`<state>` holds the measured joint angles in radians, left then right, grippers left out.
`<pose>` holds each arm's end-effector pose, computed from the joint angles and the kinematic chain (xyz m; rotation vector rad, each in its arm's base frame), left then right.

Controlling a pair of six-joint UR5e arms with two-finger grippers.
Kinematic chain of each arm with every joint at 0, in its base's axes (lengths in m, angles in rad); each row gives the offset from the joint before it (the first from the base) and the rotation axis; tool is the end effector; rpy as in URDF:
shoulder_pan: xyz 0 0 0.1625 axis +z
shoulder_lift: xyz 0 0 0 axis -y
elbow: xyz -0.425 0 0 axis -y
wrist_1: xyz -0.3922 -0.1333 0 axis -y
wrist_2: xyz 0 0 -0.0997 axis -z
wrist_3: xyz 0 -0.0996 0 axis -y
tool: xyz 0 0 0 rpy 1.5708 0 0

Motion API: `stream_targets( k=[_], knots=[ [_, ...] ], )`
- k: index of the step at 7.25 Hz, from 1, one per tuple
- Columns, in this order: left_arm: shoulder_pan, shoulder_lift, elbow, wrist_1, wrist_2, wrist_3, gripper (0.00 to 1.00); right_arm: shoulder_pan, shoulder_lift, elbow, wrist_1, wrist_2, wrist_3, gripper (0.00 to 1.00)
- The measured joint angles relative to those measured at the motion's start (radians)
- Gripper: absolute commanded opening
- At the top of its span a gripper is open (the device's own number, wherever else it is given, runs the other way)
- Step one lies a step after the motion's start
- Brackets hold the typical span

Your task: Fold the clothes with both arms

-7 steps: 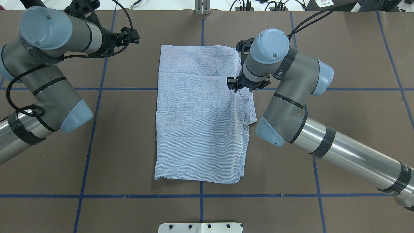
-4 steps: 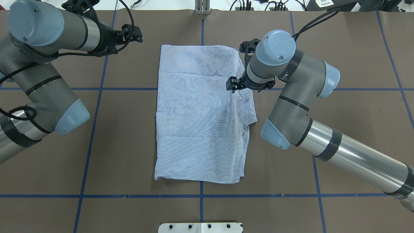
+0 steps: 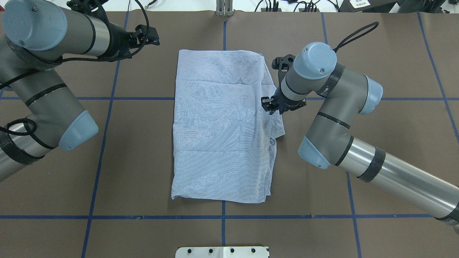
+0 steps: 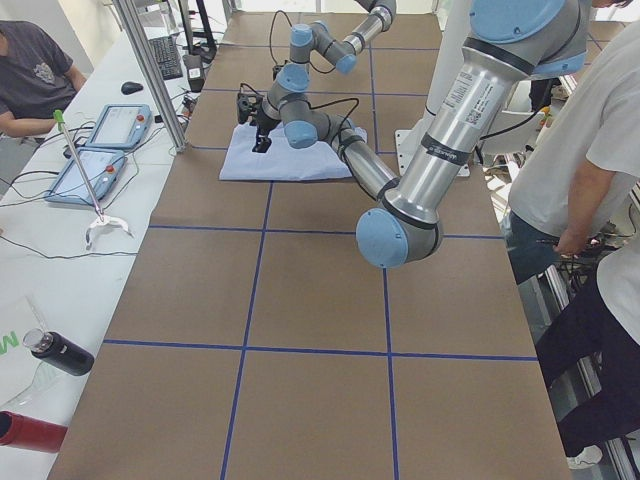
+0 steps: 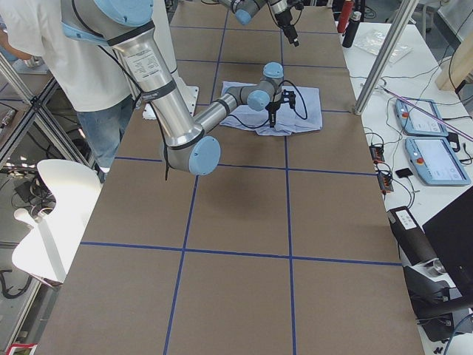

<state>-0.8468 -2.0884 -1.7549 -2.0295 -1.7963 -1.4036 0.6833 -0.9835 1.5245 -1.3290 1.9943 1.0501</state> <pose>0.3398 -0.5520 0.2260 0.3903 1.1178 -0.4687 -0.4895 -0.5176 0.3084 0.1054 -0.8616 -0.0135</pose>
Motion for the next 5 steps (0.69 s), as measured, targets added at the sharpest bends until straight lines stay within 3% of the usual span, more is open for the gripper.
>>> stream_targets(
  k=[3, 5],
  knots=[
    [-0.001, -0.001, -0.006, 0.000, 0.000, 0.000, 1.00, -0.003, 0.006, -0.030, 0.025, 0.009, -0.001, 0.18],
    [-0.004, -0.001, -0.007, 0.001, 0.001, 0.000, 1.00, -0.004, 0.014, -0.031, 0.026, 0.010, -0.002, 0.36]
  ],
)
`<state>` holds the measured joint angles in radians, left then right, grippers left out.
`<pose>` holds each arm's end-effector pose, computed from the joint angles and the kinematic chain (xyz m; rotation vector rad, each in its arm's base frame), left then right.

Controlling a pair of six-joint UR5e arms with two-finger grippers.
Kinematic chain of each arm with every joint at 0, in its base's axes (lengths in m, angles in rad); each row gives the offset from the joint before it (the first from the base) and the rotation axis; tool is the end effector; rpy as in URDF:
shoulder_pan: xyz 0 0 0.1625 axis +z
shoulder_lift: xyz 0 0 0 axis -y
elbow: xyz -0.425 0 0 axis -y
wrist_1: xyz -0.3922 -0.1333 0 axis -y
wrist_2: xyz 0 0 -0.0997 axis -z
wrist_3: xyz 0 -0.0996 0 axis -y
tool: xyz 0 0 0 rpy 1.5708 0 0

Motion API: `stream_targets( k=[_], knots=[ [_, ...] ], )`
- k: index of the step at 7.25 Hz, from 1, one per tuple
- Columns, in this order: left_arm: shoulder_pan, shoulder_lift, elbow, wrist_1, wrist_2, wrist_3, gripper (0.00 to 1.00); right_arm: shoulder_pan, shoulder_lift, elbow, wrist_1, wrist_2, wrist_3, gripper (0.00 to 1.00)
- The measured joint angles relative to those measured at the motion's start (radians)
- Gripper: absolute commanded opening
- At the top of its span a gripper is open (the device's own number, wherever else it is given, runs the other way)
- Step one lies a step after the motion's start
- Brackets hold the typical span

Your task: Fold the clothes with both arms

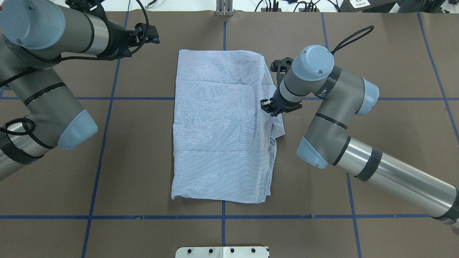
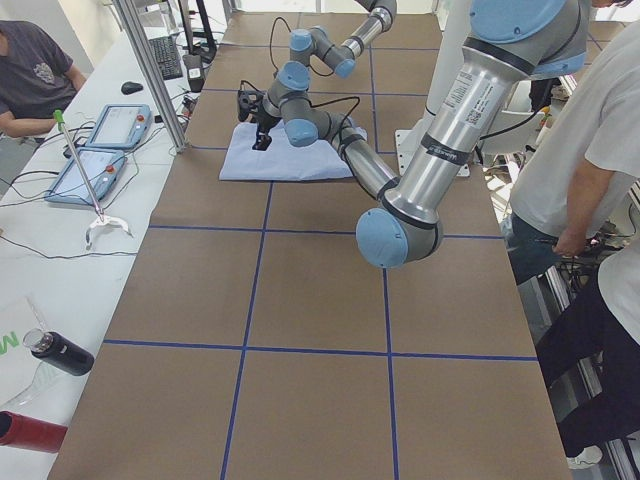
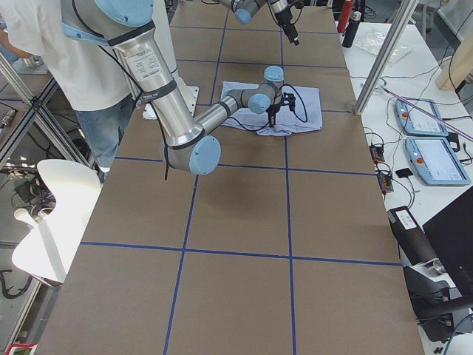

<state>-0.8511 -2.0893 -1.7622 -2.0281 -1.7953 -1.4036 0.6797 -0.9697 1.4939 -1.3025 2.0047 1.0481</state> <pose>0.3360 -0.5519 0.2225 0.3972 1.1225 -0.4714 -0.4980 -0.5201 0.3091 0.1021 -0.8743 -0.0252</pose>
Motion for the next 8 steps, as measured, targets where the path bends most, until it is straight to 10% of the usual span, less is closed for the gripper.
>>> stream_targets(
  k=[8],
  knots=[
    [-0.003, -0.001, -0.009, 0.002, 0.000, 0.000, 1.00, -0.002, 0.013, -0.030, 0.000, 0.001, -0.040, 0.32]
  ],
)
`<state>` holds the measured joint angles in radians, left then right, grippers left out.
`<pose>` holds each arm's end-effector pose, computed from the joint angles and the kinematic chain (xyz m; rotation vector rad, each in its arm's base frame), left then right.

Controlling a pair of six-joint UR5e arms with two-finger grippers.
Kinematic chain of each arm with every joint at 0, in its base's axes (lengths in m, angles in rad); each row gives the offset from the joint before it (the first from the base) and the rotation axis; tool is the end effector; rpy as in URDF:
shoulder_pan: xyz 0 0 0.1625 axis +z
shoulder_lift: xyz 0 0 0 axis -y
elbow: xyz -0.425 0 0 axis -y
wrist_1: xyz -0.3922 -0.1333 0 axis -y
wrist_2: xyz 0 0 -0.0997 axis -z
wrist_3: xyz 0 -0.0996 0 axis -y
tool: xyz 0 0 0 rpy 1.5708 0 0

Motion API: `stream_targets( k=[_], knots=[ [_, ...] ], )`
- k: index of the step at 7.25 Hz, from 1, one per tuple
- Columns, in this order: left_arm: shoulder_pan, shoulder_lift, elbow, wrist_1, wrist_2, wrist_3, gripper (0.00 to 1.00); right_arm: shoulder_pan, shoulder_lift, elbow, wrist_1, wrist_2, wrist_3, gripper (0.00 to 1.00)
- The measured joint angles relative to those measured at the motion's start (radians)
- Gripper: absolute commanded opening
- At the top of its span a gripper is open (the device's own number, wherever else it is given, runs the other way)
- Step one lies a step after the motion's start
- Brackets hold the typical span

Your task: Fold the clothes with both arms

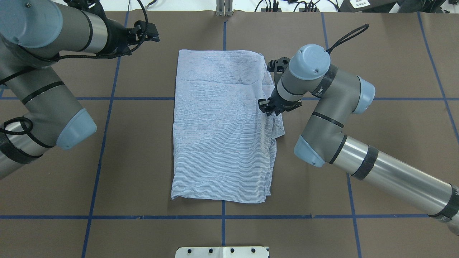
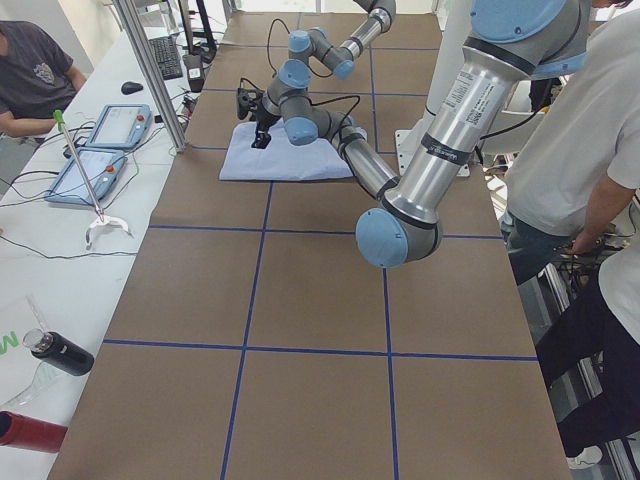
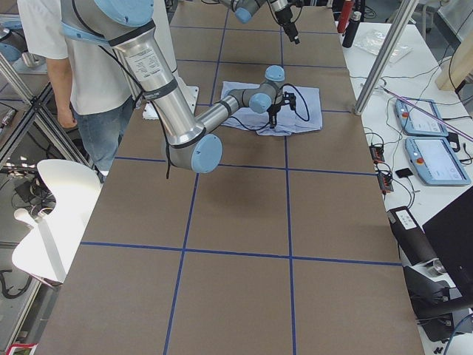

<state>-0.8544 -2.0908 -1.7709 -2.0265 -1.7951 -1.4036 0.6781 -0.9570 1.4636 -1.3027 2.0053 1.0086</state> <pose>0.3325 -0.5511 0.2180 0.4038 1.1292 -0.4722 -0.5051 -0.5242 0.3144 0.1072 -0.8590 -0.0597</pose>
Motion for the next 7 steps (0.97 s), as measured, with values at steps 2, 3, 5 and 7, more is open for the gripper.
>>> stream_targets(
  k=[2, 3, 5, 7],
  knots=[
    [0.000, -0.001, -0.020, 0.030, -0.001, 0.000, 1.00, -0.001, 0.001, -0.012, 0.000, 0.004, -0.001, 0.00],
    [-0.001, -0.002, -0.030, 0.050, -0.001, 0.000, 1.00, -0.001, 0.002, -0.015, 0.000, 0.007, -0.001, 0.00],
    [-0.001, -0.002, -0.035, 0.062, -0.001, 0.001, 1.00, 0.000, 0.002, -0.015, 0.000, 0.011, -0.005, 0.00],
    [-0.002, -0.002, -0.036, 0.063, 0.000, 0.000, 1.00, 0.002, 0.003, -0.003, 0.000, 0.018, -0.015, 0.00]
  ],
)
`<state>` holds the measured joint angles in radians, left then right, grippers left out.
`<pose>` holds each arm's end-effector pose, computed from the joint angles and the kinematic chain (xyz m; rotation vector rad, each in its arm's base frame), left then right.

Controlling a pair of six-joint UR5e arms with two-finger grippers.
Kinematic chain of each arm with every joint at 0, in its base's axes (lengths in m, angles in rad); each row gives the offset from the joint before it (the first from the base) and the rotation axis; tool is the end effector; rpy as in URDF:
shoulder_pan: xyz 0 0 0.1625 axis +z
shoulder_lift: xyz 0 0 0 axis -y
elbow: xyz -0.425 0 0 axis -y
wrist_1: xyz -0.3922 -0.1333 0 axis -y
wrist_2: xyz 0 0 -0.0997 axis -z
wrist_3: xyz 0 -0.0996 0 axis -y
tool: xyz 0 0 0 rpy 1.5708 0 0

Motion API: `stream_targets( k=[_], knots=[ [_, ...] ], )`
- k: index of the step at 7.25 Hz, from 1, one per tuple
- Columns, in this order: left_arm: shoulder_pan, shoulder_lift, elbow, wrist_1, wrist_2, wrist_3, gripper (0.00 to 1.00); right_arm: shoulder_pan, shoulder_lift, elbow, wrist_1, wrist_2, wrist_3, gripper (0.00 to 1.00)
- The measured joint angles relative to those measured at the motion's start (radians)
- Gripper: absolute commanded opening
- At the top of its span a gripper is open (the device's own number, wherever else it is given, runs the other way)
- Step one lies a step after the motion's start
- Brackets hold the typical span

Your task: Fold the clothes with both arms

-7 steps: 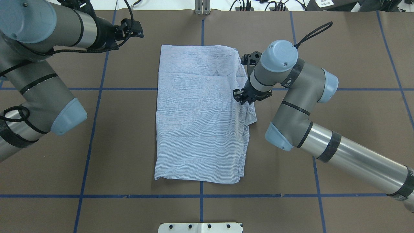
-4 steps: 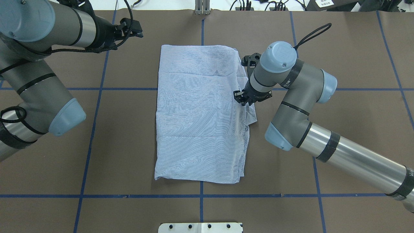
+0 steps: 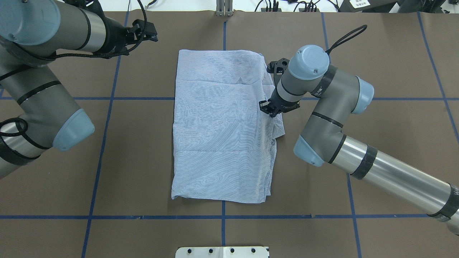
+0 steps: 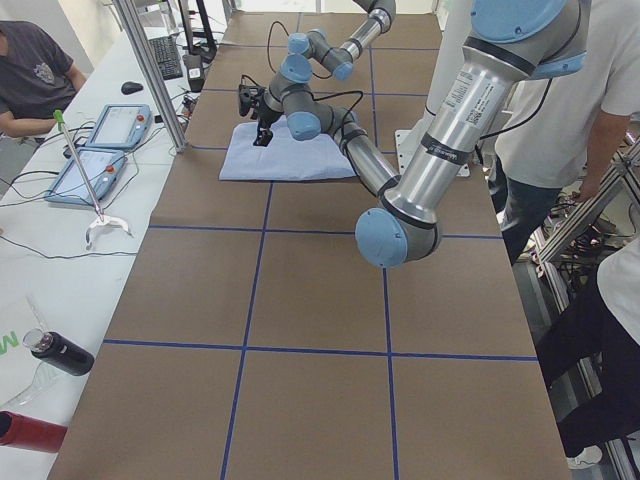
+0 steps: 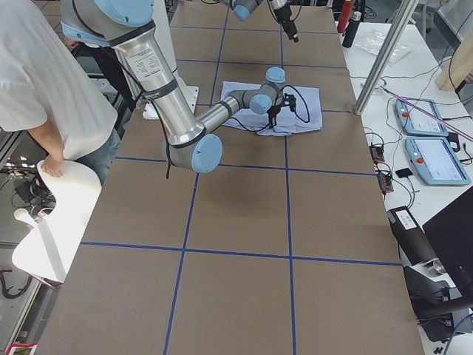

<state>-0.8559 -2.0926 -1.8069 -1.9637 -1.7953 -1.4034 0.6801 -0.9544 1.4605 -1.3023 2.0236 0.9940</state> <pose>0.3264 -0.5456 0.2099 0.3914 1.1079 -0.4795 -0.5054 -0.5242 0.3134 0.0996 -0.8673 -0.0787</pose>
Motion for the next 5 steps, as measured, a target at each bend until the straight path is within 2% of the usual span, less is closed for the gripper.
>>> stream_targets(
  k=[2, 3, 4, 5],
  knots=[
    [0.000, -0.001, 0.000, 0.000, 0.000, 0.000, 1.00, 0.018, -0.026, 0.061, -0.005, 0.053, -0.002, 0.00],
    [0.000, -0.001, 0.000, 0.000, 0.001, 0.000, 1.00, 0.026, -0.059, 0.100, -0.006, 0.069, -0.003, 0.09],
    [0.001, -0.001, 0.001, 0.000, 0.001, 0.000, 1.00, 0.030, -0.085, 0.119, -0.005, 0.073, -0.004, 0.99],
    [0.001, -0.001, 0.001, 0.000, 0.000, 0.000, 1.00, 0.031, -0.096, 0.123, -0.002, 0.068, -0.004, 1.00]
  ],
)
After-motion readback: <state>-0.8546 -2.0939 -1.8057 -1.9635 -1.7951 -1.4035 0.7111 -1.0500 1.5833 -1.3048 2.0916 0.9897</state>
